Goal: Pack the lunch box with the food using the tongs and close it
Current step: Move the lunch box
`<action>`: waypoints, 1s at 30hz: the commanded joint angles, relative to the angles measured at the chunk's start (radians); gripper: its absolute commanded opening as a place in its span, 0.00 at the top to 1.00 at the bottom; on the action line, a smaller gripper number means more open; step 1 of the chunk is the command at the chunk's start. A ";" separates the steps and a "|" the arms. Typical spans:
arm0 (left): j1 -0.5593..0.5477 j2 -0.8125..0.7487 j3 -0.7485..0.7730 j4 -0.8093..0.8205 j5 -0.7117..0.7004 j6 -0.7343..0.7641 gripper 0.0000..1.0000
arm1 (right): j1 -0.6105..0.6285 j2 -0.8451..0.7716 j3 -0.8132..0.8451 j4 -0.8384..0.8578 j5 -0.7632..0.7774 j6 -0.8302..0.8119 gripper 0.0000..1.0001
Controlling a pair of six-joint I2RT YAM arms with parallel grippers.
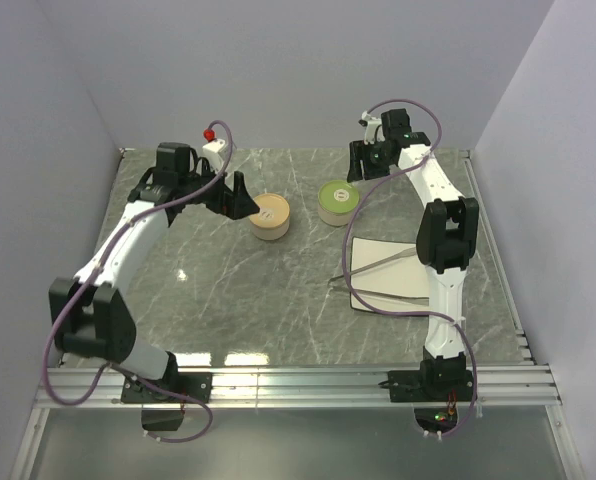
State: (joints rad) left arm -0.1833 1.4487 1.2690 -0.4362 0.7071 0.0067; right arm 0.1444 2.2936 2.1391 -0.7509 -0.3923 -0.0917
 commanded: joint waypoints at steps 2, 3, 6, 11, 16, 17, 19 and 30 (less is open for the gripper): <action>0.028 0.123 0.116 0.030 -0.107 -0.063 0.01 | 0.001 -0.002 0.012 0.015 -0.066 0.033 0.34; 0.034 0.148 0.131 0.040 -0.104 -0.070 0.01 | 0.001 0.004 0.013 0.015 -0.078 0.038 0.34; 0.050 0.260 0.202 0.042 -0.083 -0.083 0.05 | 0.001 0.026 0.016 0.009 -0.098 0.053 0.34; 0.058 0.444 0.312 0.027 0.002 -0.102 0.12 | 0.000 0.050 0.013 0.005 -0.114 0.066 0.34; 0.058 0.547 0.381 0.063 -0.003 -0.100 0.14 | 0.000 0.086 0.015 -0.002 -0.137 0.072 0.35; 0.058 0.561 0.394 0.065 -0.004 -0.099 0.14 | 0.000 0.093 0.012 -0.007 -0.152 0.075 0.35; 0.056 0.605 0.424 0.060 0.006 -0.099 0.14 | 0.000 0.095 -0.008 -0.004 -0.167 0.081 0.36; 0.056 0.731 0.474 0.096 0.137 -0.096 0.16 | 0.012 0.075 -0.105 0.022 -0.257 0.116 0.48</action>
State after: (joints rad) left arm -0.1249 2.1700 1.7042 -0.3748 0.7593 -0.0875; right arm 0.1352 2.3825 2.0781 -0.6994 -0.6277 0.0154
